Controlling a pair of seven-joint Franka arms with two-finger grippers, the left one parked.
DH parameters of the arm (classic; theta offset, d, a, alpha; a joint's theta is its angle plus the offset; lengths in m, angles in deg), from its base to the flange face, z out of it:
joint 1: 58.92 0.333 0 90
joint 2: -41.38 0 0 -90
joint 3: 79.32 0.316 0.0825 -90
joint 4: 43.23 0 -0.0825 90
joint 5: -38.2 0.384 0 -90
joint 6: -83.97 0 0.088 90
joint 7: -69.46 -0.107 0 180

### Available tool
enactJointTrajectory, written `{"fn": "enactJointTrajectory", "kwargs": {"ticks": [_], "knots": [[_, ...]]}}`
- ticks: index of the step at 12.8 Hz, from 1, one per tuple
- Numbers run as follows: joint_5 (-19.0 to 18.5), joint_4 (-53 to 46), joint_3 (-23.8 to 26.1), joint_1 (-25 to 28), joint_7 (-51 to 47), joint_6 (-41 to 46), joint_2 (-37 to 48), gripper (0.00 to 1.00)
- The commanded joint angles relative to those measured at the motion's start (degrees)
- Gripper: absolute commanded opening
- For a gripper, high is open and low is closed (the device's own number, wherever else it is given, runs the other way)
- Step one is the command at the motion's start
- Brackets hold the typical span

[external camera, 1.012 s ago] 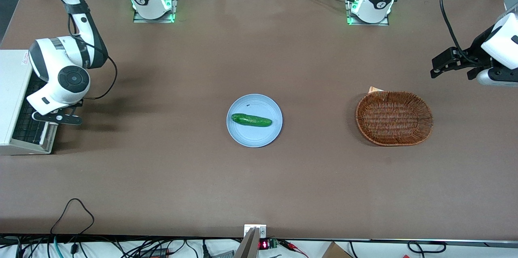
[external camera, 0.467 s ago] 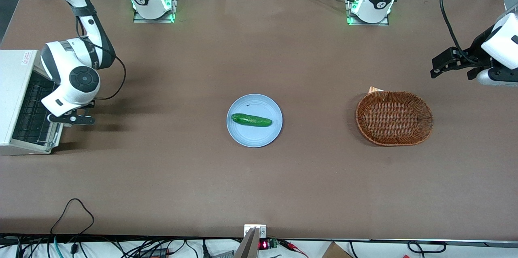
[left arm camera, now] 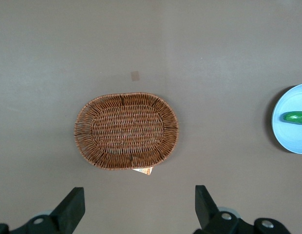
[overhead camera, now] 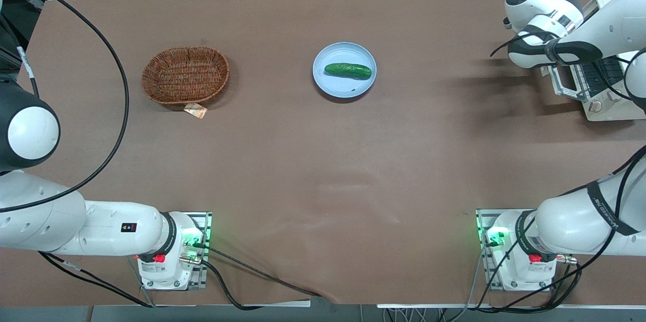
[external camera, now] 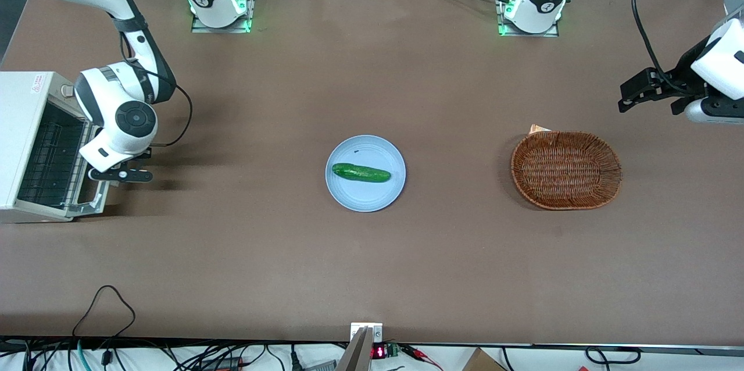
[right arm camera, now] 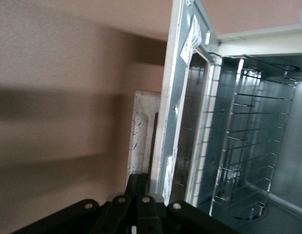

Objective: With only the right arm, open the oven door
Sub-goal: 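Push the door handle down and outward with the right gripper, swinging it open, then lift the right gripper up and away from the opened oven door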

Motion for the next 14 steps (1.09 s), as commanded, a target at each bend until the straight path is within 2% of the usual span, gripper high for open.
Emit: {"fn": "enactJointTrajectory", "kwargs": {"ticks": [1,14], "knots": [[-0.7,0.0,-1.5,-0.8,-0.3,0.1,-1.6,0.02],[-0.7,-0.2,-1.5,-0.5,-1.0,-0.9,-5.8,0.03]]}}
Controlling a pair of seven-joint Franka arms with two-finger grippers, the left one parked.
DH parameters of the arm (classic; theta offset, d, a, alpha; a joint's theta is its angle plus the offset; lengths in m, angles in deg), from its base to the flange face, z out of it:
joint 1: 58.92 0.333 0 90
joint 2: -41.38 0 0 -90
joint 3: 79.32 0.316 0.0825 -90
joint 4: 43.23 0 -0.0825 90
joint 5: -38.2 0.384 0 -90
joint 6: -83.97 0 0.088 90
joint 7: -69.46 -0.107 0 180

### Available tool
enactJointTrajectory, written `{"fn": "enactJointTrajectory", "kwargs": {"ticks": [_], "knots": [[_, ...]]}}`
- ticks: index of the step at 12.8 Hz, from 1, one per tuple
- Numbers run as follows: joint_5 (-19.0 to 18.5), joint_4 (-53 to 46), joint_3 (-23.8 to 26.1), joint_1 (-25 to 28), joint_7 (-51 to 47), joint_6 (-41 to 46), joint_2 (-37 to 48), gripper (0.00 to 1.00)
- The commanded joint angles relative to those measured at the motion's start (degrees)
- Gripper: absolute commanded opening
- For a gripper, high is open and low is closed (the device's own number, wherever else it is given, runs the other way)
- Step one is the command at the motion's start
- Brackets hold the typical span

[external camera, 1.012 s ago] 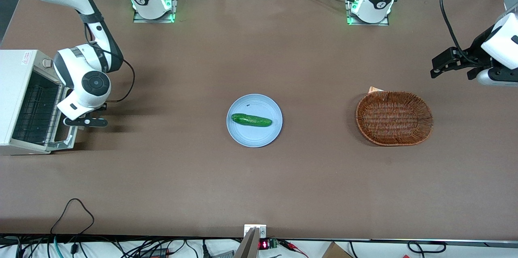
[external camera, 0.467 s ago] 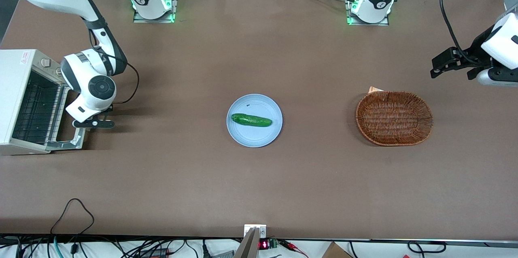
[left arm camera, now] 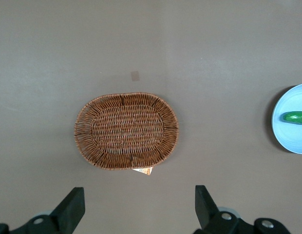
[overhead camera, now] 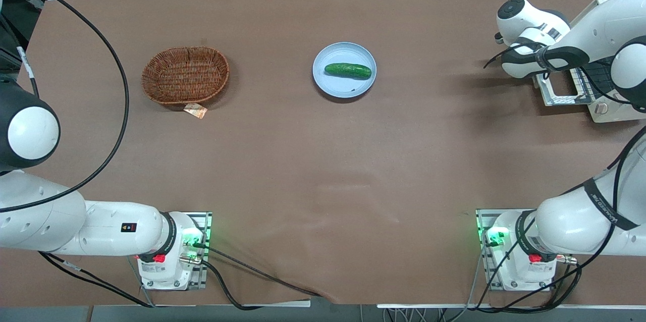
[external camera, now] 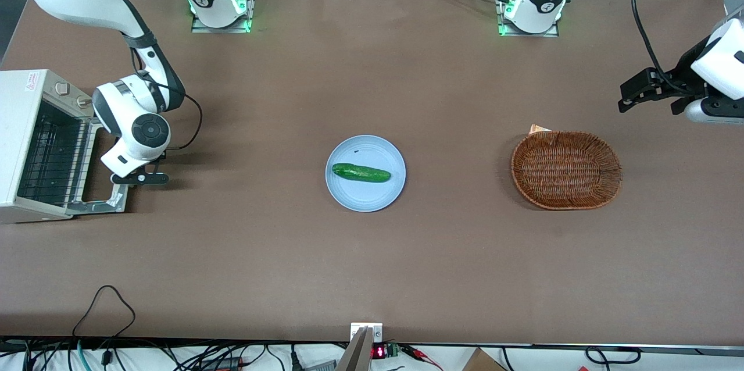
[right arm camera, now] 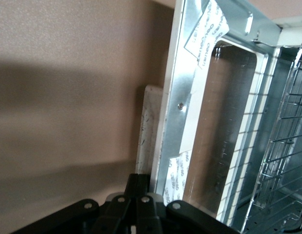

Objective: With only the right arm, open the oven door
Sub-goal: 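Lift the right gripper up and away from the opened oven door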

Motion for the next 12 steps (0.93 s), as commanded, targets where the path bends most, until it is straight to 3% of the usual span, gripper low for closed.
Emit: {"fn": "enactJointTrajectory", "kwargs": {"ticks": [1,6,8,9,11,12], "knots": [[-0.7,0.0,-0.9,-0.2,-1.7,0.7,-0.5,0.04],[-0.6,-0.2,1.0,0.2,-4.6,0.5,-2.2,0.07],[4.9,-1.3,1.6,0.3,-3.6,0.7,-1.6,0.08],[7.2,-1.6,2.4,0.3,-2.5,1.3,-0.9,0.19],[12.0,-1.8,2.8,0.3,1.5,2.2,0.8,0.82],[14.5,-2.3,2.9,0.3,3.3,3.0,1.5,0.99]]}}
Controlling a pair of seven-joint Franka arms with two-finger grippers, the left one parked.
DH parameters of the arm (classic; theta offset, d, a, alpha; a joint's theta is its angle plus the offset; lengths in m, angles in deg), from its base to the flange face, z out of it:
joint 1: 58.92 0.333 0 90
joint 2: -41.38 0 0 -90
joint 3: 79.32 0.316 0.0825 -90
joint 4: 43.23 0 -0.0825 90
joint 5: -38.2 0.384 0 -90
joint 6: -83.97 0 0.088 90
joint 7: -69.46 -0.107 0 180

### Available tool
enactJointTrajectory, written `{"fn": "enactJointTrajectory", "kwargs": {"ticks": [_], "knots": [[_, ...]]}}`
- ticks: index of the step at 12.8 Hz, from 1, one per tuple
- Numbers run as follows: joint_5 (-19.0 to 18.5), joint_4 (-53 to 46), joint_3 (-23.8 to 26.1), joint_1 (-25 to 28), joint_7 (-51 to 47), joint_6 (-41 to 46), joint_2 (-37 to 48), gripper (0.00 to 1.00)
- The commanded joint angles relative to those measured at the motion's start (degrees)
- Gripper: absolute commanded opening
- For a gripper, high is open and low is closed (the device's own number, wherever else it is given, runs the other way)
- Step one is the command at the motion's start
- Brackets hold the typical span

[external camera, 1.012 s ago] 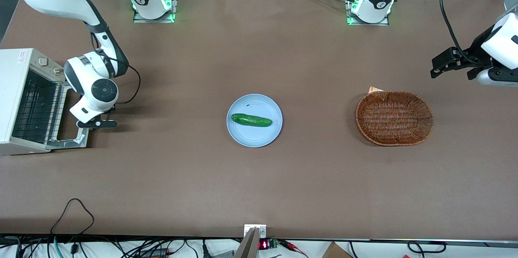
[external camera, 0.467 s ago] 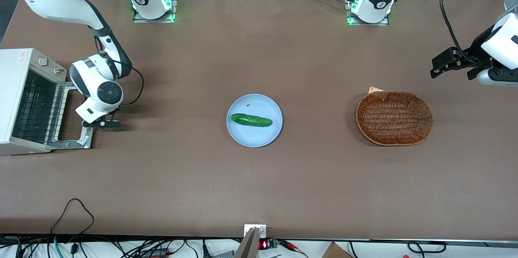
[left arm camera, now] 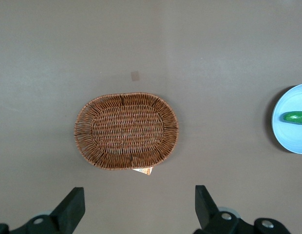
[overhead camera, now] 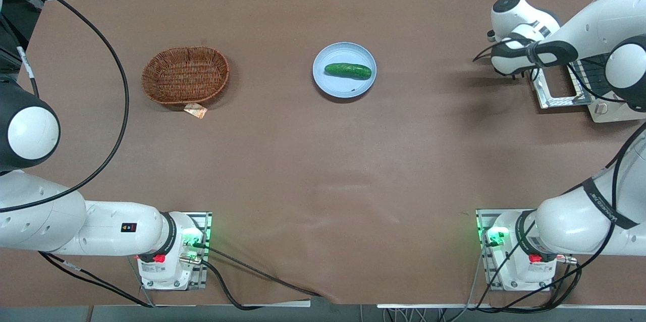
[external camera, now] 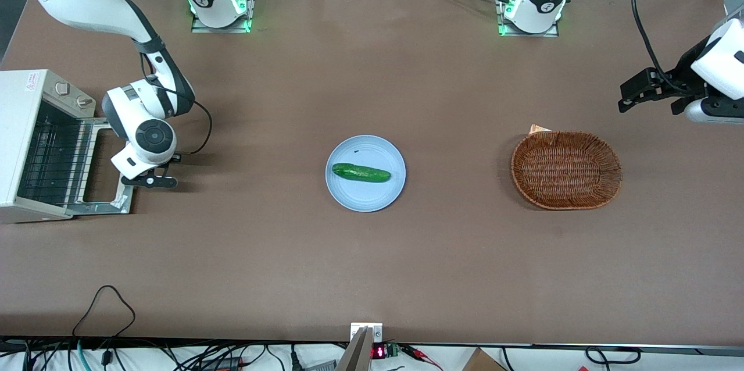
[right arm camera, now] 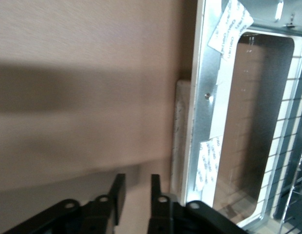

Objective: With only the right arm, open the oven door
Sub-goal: 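Lift the right gripper up and away from the opened oven door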

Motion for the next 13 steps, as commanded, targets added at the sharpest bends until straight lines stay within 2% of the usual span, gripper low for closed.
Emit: {"fn": "enactJointTrajectory", "kwargs": {"ticks": [1,3,8,11,13], "knots": [[6.8,-1.2,0.5,-0.1,5.7,4.2,2.7,0.99],[12.4,-5.1,1.6,-0.1,10.5,11.1,3.8,0.99],[31.9,-21.3,1.5,-0.3,18.8,32.0,5.2,0.99],[40.7,-31.1,1.1,-1.3,19.5,42.2,5.3,0.99],[45.0,-35.2,1.0,-1.6,22.2,46.9,7.2,0.99]]}}
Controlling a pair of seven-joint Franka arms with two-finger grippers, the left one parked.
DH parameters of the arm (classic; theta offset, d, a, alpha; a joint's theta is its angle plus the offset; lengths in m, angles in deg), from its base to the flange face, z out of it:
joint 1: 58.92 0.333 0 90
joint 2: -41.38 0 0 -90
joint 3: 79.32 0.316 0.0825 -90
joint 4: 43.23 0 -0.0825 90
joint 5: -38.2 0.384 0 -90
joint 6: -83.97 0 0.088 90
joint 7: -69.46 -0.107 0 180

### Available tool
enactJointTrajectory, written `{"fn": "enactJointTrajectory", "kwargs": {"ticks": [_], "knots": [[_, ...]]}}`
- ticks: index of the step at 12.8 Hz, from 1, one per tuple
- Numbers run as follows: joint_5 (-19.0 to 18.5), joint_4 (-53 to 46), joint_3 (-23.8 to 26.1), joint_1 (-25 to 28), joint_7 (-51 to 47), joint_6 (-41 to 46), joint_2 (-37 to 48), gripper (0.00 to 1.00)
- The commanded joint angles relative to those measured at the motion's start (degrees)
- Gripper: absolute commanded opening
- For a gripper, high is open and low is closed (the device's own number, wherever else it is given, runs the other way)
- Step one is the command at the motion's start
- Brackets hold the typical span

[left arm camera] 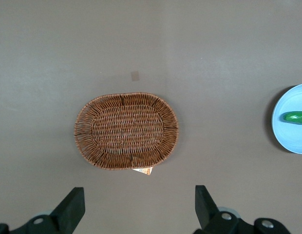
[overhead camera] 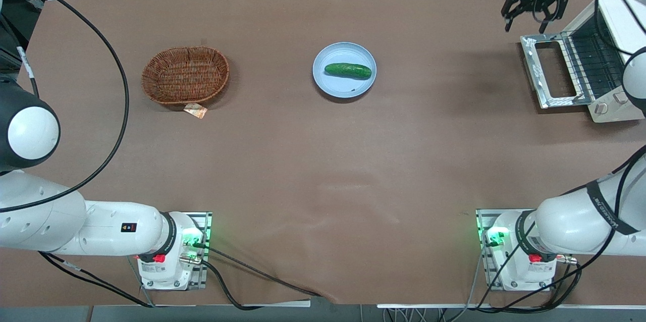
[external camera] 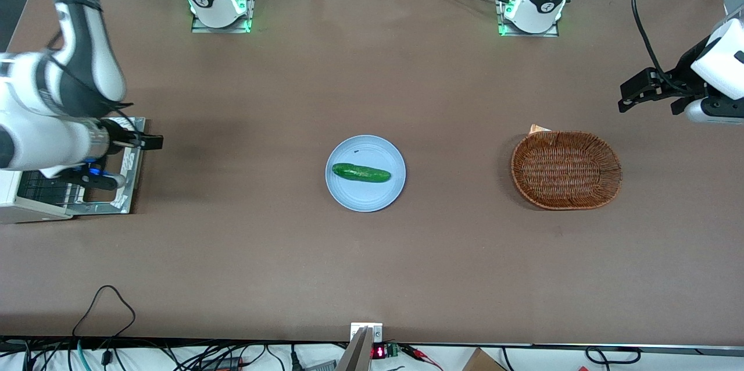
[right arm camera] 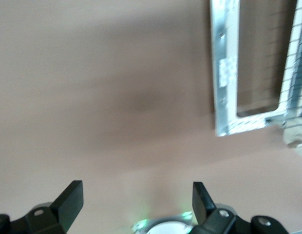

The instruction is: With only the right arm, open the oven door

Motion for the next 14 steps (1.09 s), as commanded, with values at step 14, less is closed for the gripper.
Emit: {"fn": "enactJointTrajectory", "kwargs": {"ticks": [14], "knots": [[2.0,17.1,-6.8,10.4,10.3,-17.3,22.3,0.99]]}}
